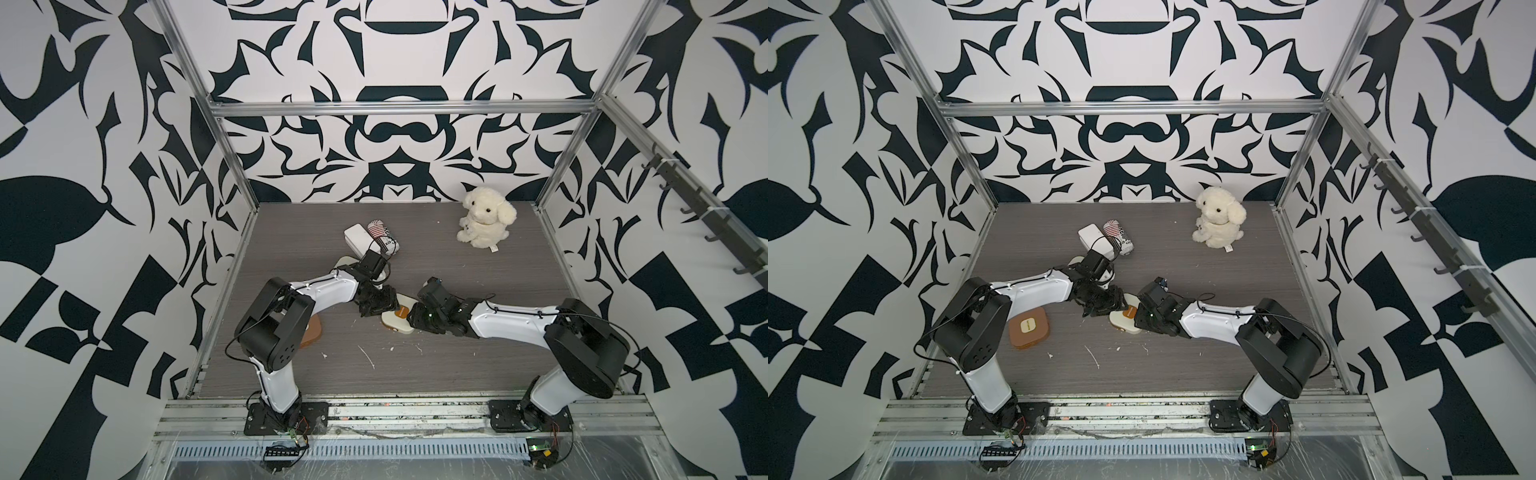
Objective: Organize nail clipper sets
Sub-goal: Adjust the storage box at the center of the board.
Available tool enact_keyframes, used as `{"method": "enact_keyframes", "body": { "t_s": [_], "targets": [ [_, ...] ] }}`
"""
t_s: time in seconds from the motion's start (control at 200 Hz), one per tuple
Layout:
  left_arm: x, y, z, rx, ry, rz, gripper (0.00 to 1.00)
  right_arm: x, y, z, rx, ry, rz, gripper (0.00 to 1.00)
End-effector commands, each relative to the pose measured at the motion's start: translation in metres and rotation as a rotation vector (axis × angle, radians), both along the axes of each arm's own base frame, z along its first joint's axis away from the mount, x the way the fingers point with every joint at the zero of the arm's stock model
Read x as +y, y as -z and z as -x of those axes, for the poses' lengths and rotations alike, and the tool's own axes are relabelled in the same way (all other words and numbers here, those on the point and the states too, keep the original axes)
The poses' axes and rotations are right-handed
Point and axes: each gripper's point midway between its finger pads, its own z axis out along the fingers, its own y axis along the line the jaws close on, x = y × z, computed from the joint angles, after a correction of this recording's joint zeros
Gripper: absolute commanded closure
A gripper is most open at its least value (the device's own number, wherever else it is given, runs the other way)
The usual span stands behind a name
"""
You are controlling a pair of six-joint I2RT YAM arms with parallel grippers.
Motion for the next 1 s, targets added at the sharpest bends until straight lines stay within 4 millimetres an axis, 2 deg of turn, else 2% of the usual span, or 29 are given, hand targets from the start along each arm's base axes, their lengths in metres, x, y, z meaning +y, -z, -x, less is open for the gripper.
{"method": "enact_keyframes", "body": {
  "t_s": [0.0, 0.235, 0.455, 0.595, 0.79, 0.995],
  "targets": [
    [-0.003, 0.015, 0.013, 0.051, 0.017, -0.003, 0.4, -0.015, 0.031, 0.009, 0.06, 0.005, 0.098, 0.55],
    [-0.014, 0.025, 0.019, 0.071, 0.039, -0.007, 0.44, 0.002, 0.052, 0.018, 0.106, -0.019, 0.011, 0.56],
    [-0.016, 0.031, 0.023, 0.081, 0.041, -0.012, 0.46, 0.048, 0.059, 0.03, 0.124, -0.094, -0.112, 0.57],
    [-0.015, 0.031, 0.022, 0.078, 0.039, -0.019, 0.46, 0.066, 0.063, 0.038, 0.127, -0.117, -0.147, 0.58],
    [-0.009, 0.032, 0.023, 0.075, 0.034, -0.045, 0.46, 0.057, 0.056, 0.039, 0.101, -0.108, -0.121, 0.59],
    [0.005, 0.025, 0.018, 0.058, -0.008, -0.089, 0.43, 0.033, 0.024, 0.015, 0.03, -0.091, -0.059, 0.58]
  ]
}}
